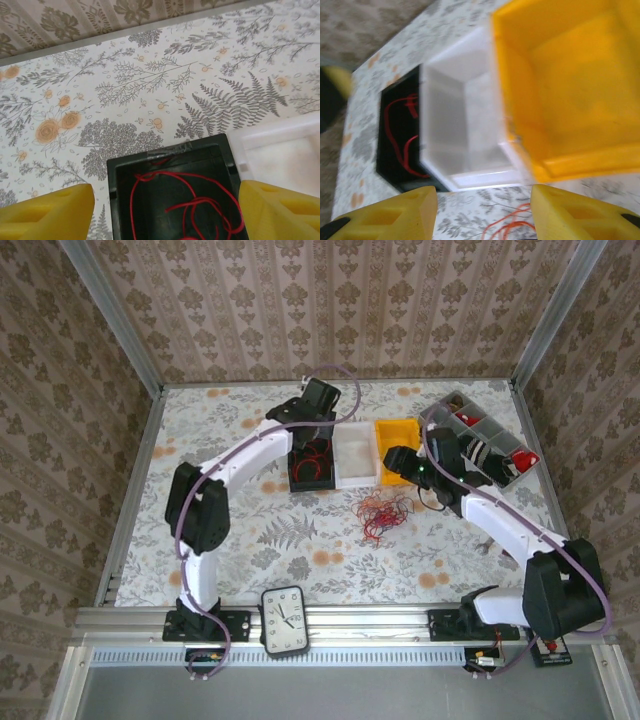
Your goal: Untangle the cables
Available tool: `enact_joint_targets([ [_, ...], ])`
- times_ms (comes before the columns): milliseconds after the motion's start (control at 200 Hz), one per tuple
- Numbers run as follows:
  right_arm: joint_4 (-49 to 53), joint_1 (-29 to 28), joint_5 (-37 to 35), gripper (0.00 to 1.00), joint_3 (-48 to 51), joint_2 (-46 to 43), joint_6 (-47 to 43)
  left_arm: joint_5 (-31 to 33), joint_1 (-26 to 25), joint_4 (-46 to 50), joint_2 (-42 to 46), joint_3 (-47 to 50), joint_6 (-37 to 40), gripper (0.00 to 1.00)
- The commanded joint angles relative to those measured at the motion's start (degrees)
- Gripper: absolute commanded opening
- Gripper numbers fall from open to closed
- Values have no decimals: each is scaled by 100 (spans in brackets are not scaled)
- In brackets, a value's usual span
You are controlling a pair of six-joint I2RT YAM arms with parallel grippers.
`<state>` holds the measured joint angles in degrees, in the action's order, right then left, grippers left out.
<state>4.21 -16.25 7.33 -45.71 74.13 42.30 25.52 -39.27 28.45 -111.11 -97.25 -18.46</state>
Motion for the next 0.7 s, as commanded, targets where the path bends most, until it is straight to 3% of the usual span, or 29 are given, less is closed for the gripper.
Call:
enact_joint_targets([
  [0, 365, 36, -1146, 54, 372, -264, 781, 13, -88, -81, 328, 500, -388, 77],
  [65, 688, 107, -1460, 54, 511, -313, 1111, -740, -220, -548, 564, 936, -18, 77],
  [135, 876, 256, -1471, 54, 617, -280, 1291, -1987, -366, -975, 766, 1354, 507, 77],
  [195, 887, 363, -1303, 54, 737, -190, 1445, -3032, -521, -907, 855, 1536, 1069, 77],
  [235, 807, 417, -1156, 54, 835, -114, 1577, -3401, -659, -689, 880, 1576, 1409, 79],
  [490, 299, 667, -528, 54, 1100, 451, 2001, -2675, -1635, 136, 774, 1802, 2948, 81],
  [695, 160, 668, 43, 54, 986, 1035, 1997, -2850, -1957, 266, 583, 1701, 3234, 81],
])
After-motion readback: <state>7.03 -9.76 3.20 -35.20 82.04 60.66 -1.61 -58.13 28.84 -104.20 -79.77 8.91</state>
